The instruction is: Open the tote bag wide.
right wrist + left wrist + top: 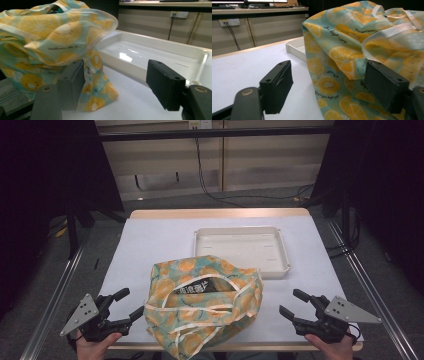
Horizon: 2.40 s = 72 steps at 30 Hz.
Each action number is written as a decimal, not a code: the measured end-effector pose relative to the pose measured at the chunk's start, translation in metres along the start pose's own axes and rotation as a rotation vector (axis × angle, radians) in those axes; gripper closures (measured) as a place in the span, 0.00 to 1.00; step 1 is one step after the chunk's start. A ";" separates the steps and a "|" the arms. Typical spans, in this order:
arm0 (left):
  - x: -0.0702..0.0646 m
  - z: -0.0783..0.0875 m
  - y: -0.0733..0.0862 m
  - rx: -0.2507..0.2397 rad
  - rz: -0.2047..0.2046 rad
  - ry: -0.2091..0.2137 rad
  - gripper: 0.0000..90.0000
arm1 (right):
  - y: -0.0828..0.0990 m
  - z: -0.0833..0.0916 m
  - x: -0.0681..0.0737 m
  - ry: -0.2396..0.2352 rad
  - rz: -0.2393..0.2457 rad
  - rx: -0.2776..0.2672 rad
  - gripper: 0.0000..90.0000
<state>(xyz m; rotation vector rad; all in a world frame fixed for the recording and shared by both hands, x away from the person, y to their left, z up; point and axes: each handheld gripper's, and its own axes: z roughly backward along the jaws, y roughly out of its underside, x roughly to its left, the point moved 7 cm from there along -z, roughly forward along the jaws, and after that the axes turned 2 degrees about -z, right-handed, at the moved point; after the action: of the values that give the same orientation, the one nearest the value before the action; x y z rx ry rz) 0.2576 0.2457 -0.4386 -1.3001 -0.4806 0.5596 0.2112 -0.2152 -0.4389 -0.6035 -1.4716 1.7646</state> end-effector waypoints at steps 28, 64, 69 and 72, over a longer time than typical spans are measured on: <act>-0.036 0.009 -0.039 -0.031 -0.043 0.161 0.68 | -0.062 -0.030 0.059 -0.258 0.110 -0.009 0.59; -0.012 -0.010 -0.063 -0.026 0.030 0.251 0.99 | -0.044 -0.075 0.091 -0.392 0.240 0.134 0.50; 0.000 -0.012 -0.052 0.002 0.063 0.223 0.99 | -0.048 -0.076 0.072 -0.316 0.225 0.115 0.39; 0.006 -0.017 -0.042 0.025 0.083 0.188 0.99 | -0.045 -0.083 0.066 -0.295 0.250 0.132 0.32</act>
<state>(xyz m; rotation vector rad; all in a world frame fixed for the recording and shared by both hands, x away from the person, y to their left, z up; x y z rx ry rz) 0.2778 0.2300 -0.4005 -1.3389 -0.2644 0.5043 0.2442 -0.1097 -0.4074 -0.4907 -1.5088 2.2039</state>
